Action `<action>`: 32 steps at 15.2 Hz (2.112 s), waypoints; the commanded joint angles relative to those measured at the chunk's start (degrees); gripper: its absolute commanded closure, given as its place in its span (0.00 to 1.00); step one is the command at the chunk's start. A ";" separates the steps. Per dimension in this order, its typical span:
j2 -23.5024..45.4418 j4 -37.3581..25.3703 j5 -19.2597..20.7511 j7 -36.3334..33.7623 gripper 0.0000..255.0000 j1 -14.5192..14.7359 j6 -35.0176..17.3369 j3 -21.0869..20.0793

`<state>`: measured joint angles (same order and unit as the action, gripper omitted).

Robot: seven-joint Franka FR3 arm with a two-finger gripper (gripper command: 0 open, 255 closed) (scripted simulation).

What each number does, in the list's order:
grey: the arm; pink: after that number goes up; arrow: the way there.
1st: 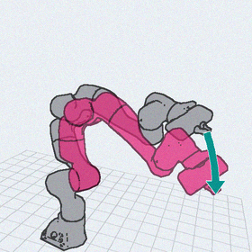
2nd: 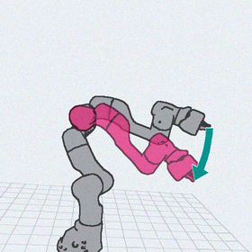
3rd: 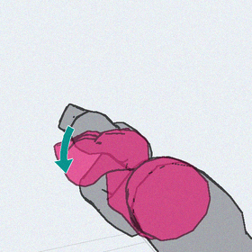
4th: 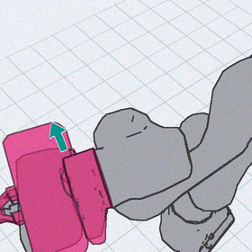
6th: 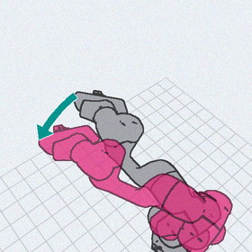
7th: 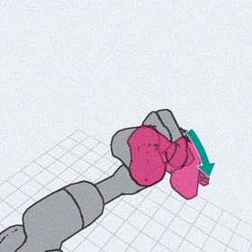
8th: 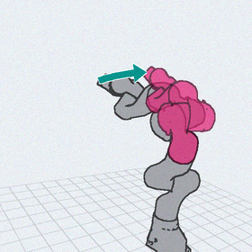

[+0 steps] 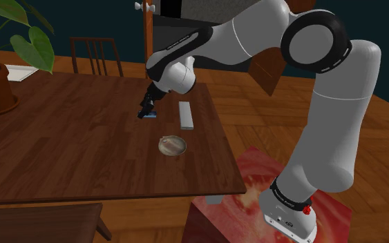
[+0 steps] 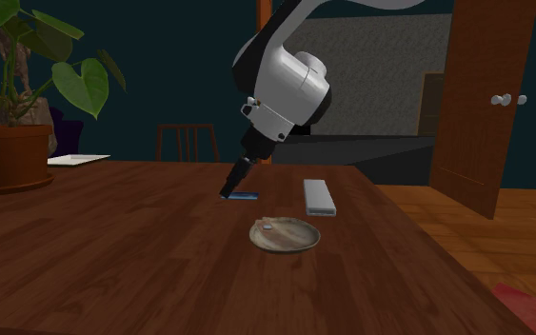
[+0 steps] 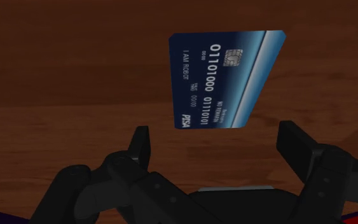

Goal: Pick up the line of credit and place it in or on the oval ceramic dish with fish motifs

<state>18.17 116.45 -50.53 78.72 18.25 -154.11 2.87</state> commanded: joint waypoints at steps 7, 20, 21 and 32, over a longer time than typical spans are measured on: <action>0.01 -0.01 0.00 -0.01 1.00 0.00 0.00 0.00; -3.95 -0.39 5.46 -5.80 1.00 1.17 3.51 1.98; -4.41 -0.50 6.12 -6.49 1.00 1.28 3.97 2.19; -8.86 -2.66 12.69 -13.47 1.00 2.11 9.47 4.00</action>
<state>9.82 114.04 -38.56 66.02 20.30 -145.31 6.69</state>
